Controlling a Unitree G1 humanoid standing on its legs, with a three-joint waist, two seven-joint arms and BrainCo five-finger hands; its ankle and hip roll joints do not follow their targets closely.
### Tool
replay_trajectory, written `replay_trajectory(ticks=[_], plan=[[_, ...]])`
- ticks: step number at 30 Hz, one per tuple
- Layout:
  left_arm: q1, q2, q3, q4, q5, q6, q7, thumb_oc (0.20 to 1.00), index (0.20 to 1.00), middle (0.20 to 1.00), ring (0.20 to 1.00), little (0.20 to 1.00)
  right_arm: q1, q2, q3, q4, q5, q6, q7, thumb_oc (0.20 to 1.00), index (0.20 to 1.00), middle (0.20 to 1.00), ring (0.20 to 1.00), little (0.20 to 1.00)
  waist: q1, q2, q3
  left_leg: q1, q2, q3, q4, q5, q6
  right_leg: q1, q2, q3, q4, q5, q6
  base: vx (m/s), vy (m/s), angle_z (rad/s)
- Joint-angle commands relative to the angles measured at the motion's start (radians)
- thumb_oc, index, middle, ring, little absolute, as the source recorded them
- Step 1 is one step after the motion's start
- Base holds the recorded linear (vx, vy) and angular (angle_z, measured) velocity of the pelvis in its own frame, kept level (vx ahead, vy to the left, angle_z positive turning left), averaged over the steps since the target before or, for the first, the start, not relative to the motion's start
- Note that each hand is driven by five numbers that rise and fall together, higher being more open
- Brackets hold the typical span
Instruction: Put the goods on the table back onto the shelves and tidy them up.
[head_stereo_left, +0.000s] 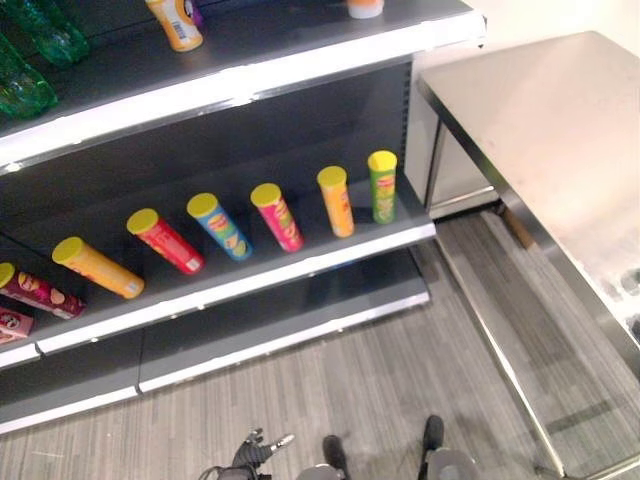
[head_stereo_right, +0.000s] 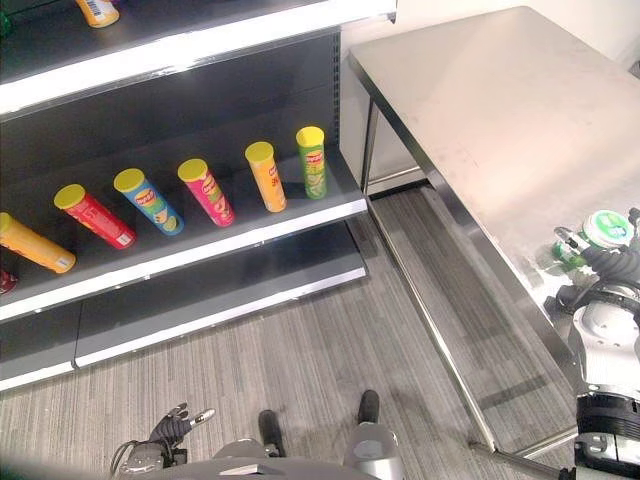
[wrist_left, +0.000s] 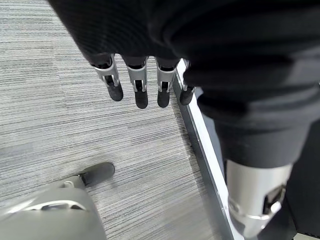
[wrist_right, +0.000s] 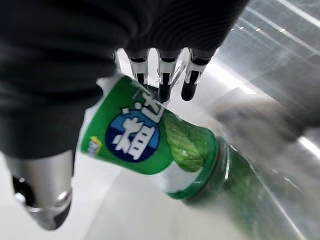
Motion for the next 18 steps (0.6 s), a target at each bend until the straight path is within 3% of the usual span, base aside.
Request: replay_trajectory(ticks=[1,13,17,18], plan=[[-0.026,0.071,-0.021,0.009,-0.019,-0.009,0.012,1.0,1.0,1.0,1.0,1.0,-0.07,-0.085,0.026,0.014,-0.003,-0.033,-0.006,0.2,0.2,0.2,0.2,0.2,0.021,-0.056,-0.006,-0.001,0.081,-0.037,0.046,-0.038,-0.084,0.002,-0.046,0.045,0.114,-0.192,0.059,0.0,0.0,0.0],[-0.035,0.073,0.007,0.016,-0.01,-0.008,0.022,1.0,1.0,1.0,1.0,1.0,-0.018,-0.07,-0.034,-0.133,-0.069,-0.047,-0.021,0.2,0.2,0.2,0.2,0.2,0.012,-0.059,-0.007,0.011,0.099,-0.038,0.053,-0.04,-0.091,0.013,-0.032,0.046,0.119,-0.21,0.05,0.0,-0.017,0.01],[-0.041,0.072,0.023,-0.004,-0.013,-0.019,0.026,1.0,1.0,1.0,1.0,1.0,-0.033,-0.071,-0.052,-0.311,-0.099,-0.113,-0.02,0.2,0.2,0.2,0.2,0.2,0.02,-0.065,-0.001,-0.004,0.12,-0.057,0.107,-0.047,-0.101,0.029,-0.013,0.045,0.12,-0.236,0.032,-0.01,-0.117,0.02],[-0.045,0.067,0.025,-0.013,-0.02,-0.023,0.025,1.0,1.0,1.0,1.0,1.0,-0.059,-0.077,-0.038,-0.361,-0.104,-0.133,-0.015,0.2,0.2,0.2,0.2,0.2,0.032,-0.07,0.009,-0.038,0.133,-0.08,0.183,-0.053,-0.104,0.042,0.0,0.04,0.115,-0.253,0.018,-0.06,-0.176,0.15]])
